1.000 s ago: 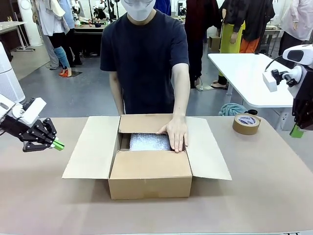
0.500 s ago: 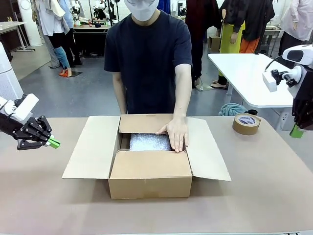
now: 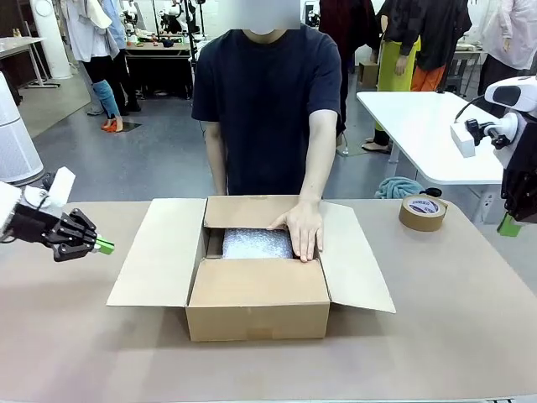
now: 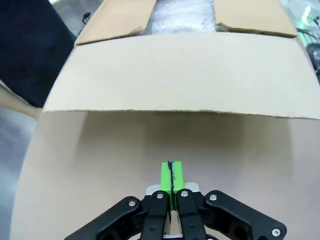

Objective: Wrap the clocks to prevent damage.
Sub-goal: Push the right (or left) flap of the Package Box to close it.

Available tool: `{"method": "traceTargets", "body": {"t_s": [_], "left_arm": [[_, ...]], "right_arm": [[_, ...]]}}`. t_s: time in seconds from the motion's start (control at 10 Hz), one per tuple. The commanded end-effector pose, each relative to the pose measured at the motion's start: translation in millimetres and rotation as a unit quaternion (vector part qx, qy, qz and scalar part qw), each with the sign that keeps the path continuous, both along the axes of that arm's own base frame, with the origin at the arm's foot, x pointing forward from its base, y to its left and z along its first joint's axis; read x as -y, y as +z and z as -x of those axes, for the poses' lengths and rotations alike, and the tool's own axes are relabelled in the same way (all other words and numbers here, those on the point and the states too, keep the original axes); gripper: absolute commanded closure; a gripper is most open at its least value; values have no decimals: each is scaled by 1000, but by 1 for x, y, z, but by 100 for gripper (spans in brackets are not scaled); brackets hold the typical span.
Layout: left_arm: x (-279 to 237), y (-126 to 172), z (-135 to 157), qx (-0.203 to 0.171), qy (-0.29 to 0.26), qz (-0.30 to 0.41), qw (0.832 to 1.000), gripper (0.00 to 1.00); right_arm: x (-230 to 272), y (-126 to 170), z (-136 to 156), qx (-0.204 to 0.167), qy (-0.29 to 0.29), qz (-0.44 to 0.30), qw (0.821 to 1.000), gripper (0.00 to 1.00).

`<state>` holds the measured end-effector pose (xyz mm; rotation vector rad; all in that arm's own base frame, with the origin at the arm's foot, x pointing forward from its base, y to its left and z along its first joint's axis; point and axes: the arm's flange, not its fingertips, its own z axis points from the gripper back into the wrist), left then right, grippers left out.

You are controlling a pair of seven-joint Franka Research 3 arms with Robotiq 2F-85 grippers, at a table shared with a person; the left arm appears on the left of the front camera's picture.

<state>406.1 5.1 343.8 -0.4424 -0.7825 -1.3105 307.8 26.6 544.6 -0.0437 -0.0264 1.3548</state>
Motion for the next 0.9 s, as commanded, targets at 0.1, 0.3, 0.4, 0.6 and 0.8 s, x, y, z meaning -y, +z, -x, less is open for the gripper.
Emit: {"method": "traceTargets", "body": {"t_s": [0.1, 0.3, 0.4, 0.6, 0.8], "left_arm": [[12, -37, 10, -35, -17, 34, 999, 100], [12, -51, -6, -78, -62, 110, 989, 100], [11, -56, -4, -76, -72, 171, 980, 100], [19, -62, -10, -57, -89, 262, 959, 100], [47, -67, -8, -30, -96, 298, 949, 100]], "right_arm": [[0, -1, 1, -6, 10, -1, 1000, 99], [0, -1, 1, -6, 10, -1, 1000, 99], [0, -1, 1, -6, 10, -1, 1000, 99], [0, -1, 1, -6, 10, -1, 1000, 99], [0, -1, 1, -6, 10, -1, 1000, 99]]}}
